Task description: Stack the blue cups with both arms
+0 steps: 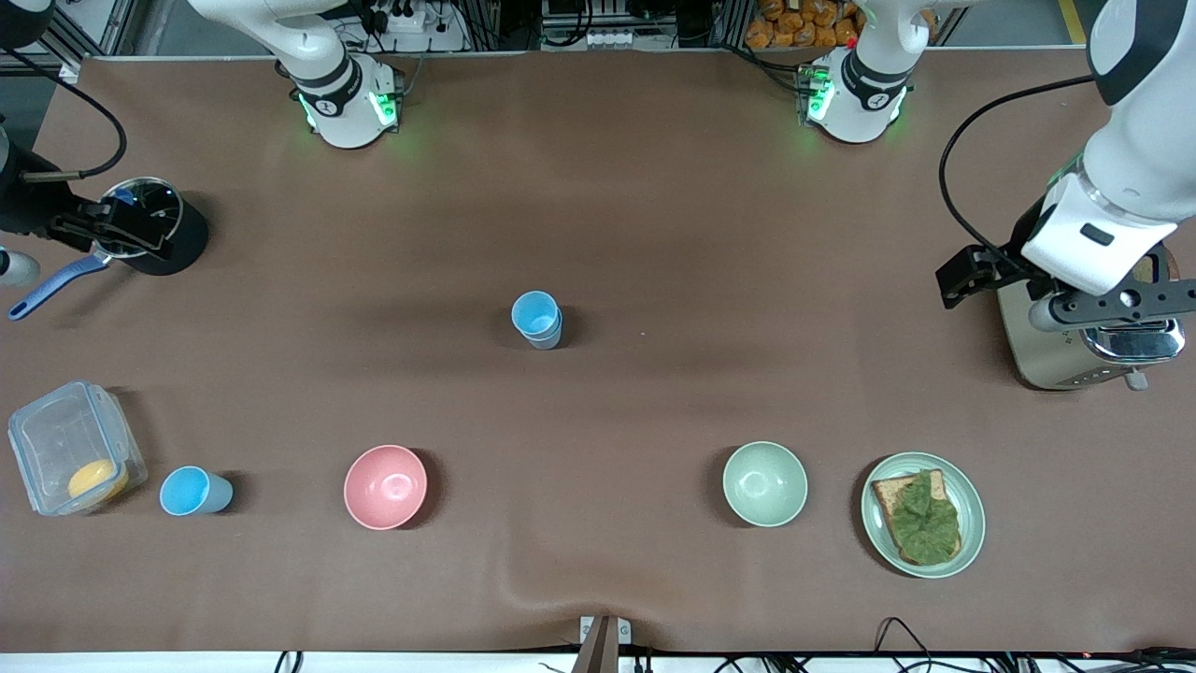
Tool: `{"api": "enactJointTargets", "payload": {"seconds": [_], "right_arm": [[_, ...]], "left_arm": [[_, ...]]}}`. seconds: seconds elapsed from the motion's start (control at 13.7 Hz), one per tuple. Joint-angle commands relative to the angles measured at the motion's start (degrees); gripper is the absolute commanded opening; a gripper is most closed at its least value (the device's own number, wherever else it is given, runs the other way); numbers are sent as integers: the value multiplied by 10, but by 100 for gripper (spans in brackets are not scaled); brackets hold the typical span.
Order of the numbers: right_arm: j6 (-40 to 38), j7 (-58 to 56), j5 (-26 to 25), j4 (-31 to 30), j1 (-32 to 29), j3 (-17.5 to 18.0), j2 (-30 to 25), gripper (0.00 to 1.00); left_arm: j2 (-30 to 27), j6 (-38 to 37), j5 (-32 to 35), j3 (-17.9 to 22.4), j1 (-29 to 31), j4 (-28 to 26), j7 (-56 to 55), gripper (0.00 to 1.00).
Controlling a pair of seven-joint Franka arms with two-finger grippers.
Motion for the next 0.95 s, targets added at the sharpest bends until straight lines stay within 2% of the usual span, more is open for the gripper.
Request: {"api": "enactJointTargets", "payload": {"seconds": [0.0, 0.88], "right_arm": [[-1, 2, -10, -3, 4, 0, -4, 100], [-4, 3, -10, -3, 4, 0, -3, 100]], "left_arm": [[-35, 1, -17, 20, 4, -30, 46, 100], [-25, 0, -35, 17, 9, -12, 55, 100]]}}
